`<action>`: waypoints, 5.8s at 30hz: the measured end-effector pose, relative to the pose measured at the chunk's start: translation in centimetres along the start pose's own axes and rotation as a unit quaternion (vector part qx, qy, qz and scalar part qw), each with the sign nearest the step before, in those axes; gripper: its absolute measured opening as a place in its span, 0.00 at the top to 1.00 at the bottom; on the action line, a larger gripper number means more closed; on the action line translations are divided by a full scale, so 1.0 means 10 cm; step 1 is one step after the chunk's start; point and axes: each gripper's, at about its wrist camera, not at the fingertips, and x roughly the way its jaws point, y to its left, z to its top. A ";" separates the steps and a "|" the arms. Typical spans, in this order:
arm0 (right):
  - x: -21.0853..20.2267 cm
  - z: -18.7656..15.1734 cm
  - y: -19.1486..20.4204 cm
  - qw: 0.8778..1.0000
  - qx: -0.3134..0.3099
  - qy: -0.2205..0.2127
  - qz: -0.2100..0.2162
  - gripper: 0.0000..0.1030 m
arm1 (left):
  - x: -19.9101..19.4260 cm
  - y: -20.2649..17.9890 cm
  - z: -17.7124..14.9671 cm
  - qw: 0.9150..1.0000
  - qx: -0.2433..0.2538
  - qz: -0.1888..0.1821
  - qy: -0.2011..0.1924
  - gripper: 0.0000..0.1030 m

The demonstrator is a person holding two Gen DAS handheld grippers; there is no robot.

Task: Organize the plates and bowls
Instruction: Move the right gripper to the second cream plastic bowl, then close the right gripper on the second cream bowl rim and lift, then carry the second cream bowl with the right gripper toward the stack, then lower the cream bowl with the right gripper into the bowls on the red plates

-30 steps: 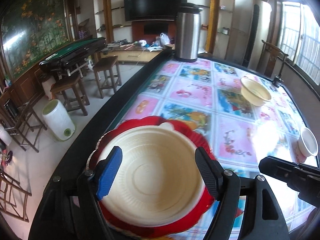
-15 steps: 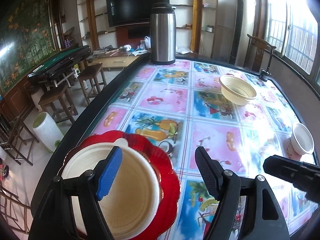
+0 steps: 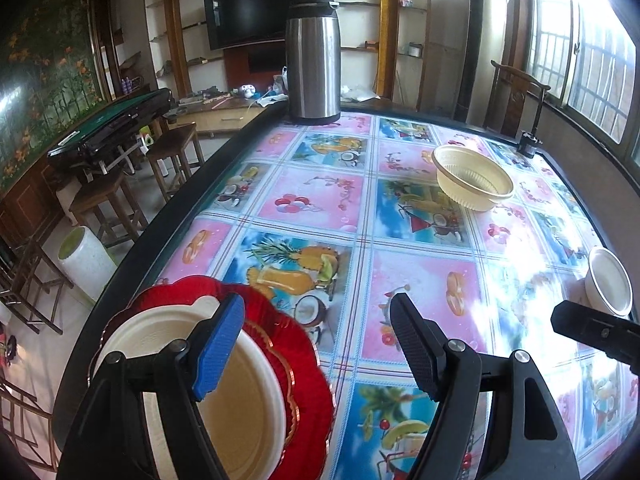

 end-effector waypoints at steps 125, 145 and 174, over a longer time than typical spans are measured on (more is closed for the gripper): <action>0.57 -0.38 1.21 0.991 -0.103 0.047 0.069 0.85 | -0.35 1.08 -0.27 0.990 -0.105 0.023 0.094 0.81; 0.92 -0.54 1.40 0.988 -0.126 0.084 0.038 0.84 | -0.22 1.29 -0.53 0.990 -0.097 0.046 0.095 0.81; 1.00 -0.58 1.46 0.986 -0.138 0.089 0.023 0.83 | -0.26 1.24 -0.55 0.994 -0.078 0.069 0.038 0.55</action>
